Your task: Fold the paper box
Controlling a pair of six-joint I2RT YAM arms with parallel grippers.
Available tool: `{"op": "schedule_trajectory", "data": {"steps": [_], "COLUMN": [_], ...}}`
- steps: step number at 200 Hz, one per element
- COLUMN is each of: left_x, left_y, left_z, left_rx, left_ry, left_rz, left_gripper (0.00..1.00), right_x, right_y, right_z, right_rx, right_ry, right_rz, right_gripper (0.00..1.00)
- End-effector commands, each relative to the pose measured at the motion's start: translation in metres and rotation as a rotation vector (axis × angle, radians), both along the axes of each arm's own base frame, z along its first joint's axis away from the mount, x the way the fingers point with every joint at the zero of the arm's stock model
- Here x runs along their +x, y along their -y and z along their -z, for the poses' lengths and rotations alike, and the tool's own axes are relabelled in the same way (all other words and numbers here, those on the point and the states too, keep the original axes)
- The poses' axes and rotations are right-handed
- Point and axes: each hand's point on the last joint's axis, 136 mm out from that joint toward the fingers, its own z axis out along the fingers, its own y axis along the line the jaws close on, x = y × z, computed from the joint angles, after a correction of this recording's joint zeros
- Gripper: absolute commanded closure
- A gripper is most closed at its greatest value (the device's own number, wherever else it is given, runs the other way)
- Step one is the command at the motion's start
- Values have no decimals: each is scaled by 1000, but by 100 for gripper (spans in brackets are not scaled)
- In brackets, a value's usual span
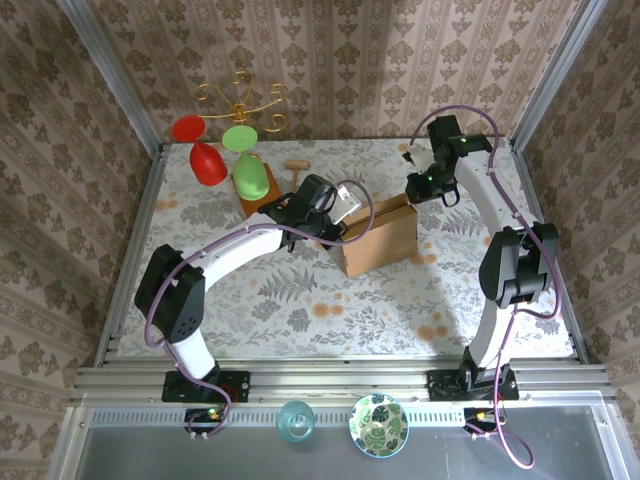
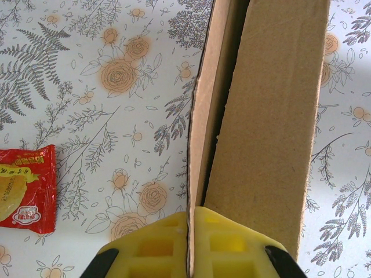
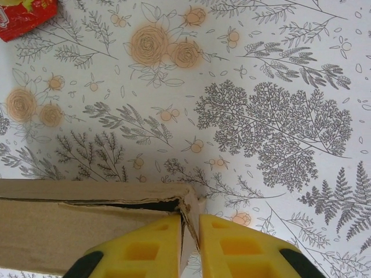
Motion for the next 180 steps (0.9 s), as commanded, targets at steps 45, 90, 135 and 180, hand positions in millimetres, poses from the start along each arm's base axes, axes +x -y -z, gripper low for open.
{"op": "schedule_trajectory", "data": {"steps": [45,90,135,180], "left_x": [-7,-6,-6,-5], "left_y": [-10,-10,-9,-10], "left_z": [22,22,23,23], "left_rx": [76,79,81,87], "left_ry": [-50,-49,-50,-46], "left_rz": [5,-3,-5,-10], "left_gripper": [96,94,92,91], "right_x": [0,-4,-10,-14], "right_y": [3,2,-1,1], "right_z": [1,-8,-12,-13], "right_rx": [-24,-15,-14,-42], "right_ry": [-2,-13,-41,-70], "right_rz": [31,76,110,148], "right_gripper": [96,100,100,100]}}
